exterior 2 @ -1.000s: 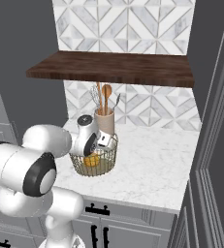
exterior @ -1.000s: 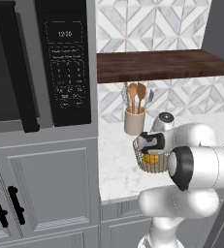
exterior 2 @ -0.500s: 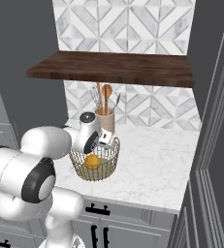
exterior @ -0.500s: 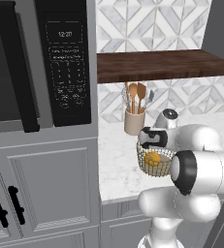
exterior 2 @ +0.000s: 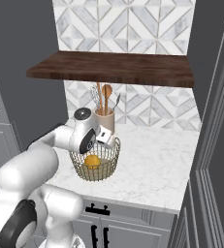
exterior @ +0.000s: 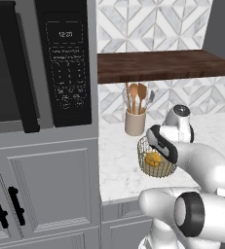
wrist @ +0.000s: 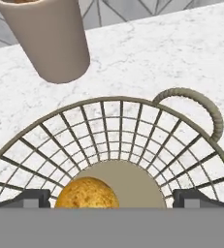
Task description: Open the cabinet, pick up the bread from the cabinet and place it in the basket. Then move the basket to the dining counter.
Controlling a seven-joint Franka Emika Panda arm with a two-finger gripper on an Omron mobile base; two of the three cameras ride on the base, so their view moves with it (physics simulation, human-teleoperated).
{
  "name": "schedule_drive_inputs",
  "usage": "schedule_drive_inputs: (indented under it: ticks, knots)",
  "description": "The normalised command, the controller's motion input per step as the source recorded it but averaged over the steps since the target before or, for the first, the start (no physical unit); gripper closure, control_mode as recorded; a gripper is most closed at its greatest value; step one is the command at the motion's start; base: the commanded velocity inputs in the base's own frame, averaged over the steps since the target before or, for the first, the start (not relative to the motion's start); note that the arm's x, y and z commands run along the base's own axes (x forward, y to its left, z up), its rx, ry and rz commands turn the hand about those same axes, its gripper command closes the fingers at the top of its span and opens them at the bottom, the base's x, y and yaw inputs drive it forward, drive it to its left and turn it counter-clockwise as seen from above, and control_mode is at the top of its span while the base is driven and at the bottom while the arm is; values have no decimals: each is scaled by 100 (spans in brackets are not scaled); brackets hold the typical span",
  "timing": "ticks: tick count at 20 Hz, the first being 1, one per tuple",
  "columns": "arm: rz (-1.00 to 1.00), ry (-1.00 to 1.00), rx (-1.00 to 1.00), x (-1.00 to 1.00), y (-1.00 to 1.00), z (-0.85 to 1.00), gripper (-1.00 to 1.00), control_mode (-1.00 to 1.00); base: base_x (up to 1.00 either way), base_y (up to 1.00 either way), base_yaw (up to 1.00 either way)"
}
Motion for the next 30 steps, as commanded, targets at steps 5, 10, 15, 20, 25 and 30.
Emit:
schedule_drive_inputs:
  ticks: [5,10,15,20,25,30]
  knots:
    - [-29,16,3,-40,-50,30,-100,-100,0,0,0]
    - [-14,11,23,-68,-44,13,-100,-100,0,0,0]
    - [0,1,27,-13,-17,-43,-100,-100,0,0,0]
    - [2,0,15,30,0,-47,-100,-100,0,0,0]
    - [2,4,9,32,3,-26,-100,-100,0,0,0]
    - [0,10,2,10,29,-40,100,-100,0,0,0]
